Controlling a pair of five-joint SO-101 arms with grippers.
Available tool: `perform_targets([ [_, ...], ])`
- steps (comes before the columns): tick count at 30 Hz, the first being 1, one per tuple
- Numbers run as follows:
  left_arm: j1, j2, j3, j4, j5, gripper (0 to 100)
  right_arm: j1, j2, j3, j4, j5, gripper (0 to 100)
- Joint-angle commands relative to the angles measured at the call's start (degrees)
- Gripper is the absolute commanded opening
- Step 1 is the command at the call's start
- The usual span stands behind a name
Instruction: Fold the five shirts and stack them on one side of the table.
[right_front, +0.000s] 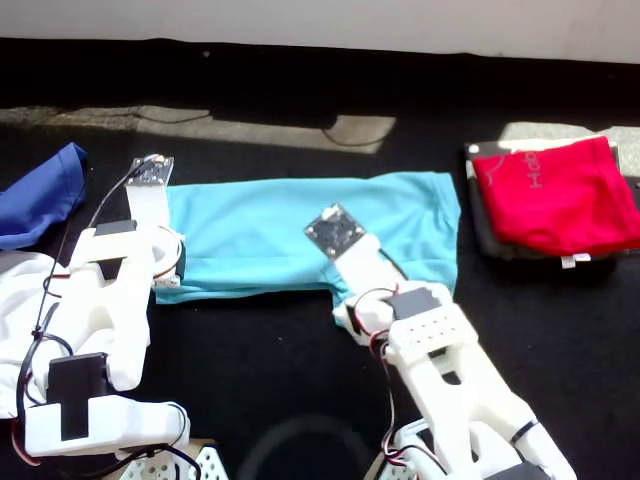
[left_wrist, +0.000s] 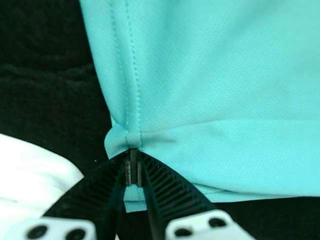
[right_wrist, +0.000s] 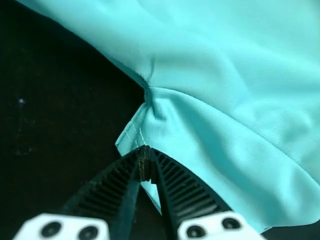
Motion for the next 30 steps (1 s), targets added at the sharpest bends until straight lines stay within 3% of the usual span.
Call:
perform_targets([
  [1, -0.7, 0.2, 0.3, -1.0, -0.2, 1, -0.7, 3.1, 2.3, -5.0, -0.3, 0.6],
  [6, -0.7, 0.2, 0.3, -1.0, -0.2, 1, -2.5, 6.9, 1.7, -5.5, -0.3, 0.6],
  [12, -0.7, 0.2, 0.3, -1.0, -0.2, 1, -8.5, -1.3, 1.3, 1.7, -0.4, 0.6],
  [19, -0.7, 0.2, 0.3, -1.0, -0.2, 1, -2.3, -12.4, -0.2, 9.5, 0.0, 1.2],
  [22, -0.7, 0.2, 0.3, -1.0, -0.2, 1, 2.0, -13.5, -2.7, 18.2, 1.8, 10.3],
  [26, -0.7, 0.2, 0.3, -1.0, -0.2, 1, 4.6, -11.3, -2.0, 22.8, 12.3, 26.3],
  [30, -0.7, 0.2, 0.3, -1.0, -0.2, 1, 4.7, -6.5, -1.3, 21.9, 15.4, 27.0],
])
